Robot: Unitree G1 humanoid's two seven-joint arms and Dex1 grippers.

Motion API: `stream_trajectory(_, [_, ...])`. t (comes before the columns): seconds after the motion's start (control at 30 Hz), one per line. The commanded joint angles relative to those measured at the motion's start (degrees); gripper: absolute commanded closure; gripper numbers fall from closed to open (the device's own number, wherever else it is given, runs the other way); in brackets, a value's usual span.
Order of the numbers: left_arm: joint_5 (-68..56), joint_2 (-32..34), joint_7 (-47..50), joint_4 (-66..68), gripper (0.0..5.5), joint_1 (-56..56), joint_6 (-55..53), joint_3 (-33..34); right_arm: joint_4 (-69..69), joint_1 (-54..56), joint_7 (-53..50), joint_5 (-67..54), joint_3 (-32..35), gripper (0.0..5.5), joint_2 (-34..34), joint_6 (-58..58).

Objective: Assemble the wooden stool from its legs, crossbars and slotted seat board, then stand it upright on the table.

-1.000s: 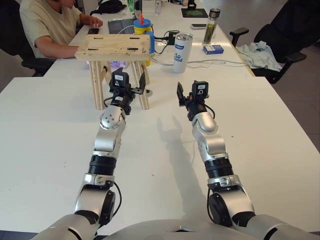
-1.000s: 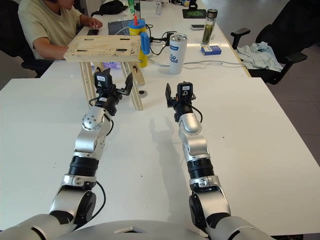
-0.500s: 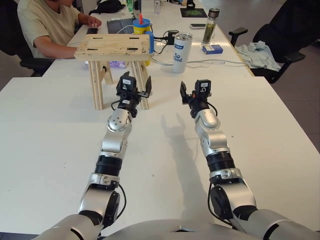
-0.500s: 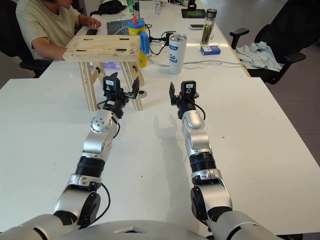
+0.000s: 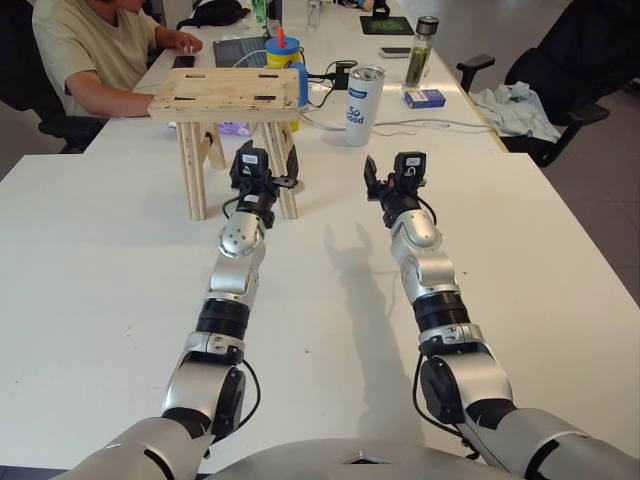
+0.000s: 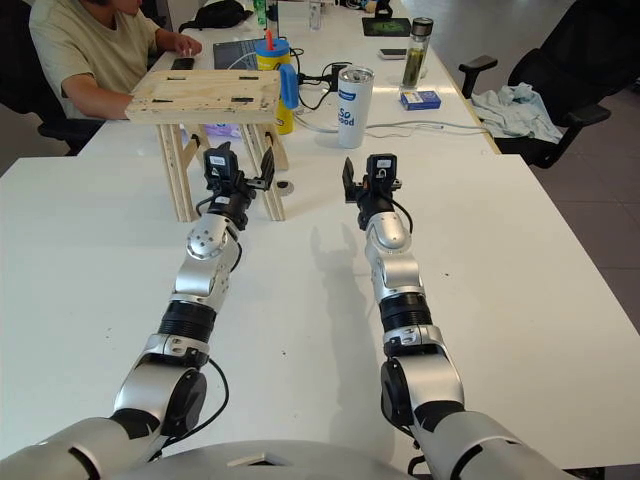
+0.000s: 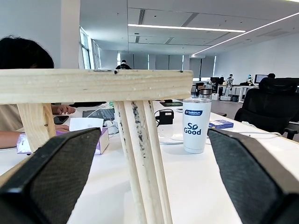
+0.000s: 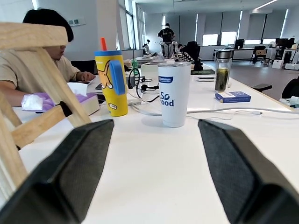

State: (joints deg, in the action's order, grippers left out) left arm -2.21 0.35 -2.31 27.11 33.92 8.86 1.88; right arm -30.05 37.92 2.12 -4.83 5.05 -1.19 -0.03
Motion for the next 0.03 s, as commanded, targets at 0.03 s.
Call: stream_trajectory(0.03, [0.2,-0.4,0.9,1.9,1.28,2.4,1.6,0.4,-1.1,1.9,1.1,0.2,-0.4,2.12,-0.6,0.2])
